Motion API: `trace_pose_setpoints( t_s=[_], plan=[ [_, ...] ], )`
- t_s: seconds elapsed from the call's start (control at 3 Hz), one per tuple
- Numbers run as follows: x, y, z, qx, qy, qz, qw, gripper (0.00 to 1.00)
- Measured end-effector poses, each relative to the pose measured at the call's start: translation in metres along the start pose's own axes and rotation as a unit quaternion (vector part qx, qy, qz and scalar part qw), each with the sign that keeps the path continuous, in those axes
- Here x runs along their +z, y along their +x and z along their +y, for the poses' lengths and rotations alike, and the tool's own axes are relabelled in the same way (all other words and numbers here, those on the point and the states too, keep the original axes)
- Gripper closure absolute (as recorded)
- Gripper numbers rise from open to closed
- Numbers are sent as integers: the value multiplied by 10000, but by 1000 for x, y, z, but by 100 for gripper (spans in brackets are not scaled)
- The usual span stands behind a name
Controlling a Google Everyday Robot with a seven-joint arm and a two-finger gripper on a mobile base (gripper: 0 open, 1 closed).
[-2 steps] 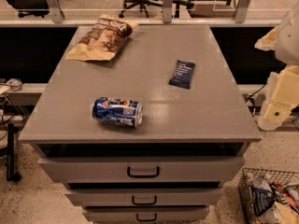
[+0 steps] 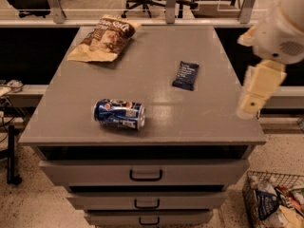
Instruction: Move brown chip bag near pepsi can
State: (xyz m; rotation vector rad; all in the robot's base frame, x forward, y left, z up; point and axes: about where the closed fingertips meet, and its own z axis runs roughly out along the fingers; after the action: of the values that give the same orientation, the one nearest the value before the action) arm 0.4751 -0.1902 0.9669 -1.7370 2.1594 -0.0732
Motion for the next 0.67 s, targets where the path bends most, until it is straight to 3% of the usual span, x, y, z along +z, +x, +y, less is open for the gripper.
trace_pose_setpoints(
  t_s=[0.33, 0.67],
  plan=[
    [40, -53, -42, -187, 73, -514, 9985, 0],
    [65, -99, -73, -135, 156, -1015, 9946, 0]
  ],
)
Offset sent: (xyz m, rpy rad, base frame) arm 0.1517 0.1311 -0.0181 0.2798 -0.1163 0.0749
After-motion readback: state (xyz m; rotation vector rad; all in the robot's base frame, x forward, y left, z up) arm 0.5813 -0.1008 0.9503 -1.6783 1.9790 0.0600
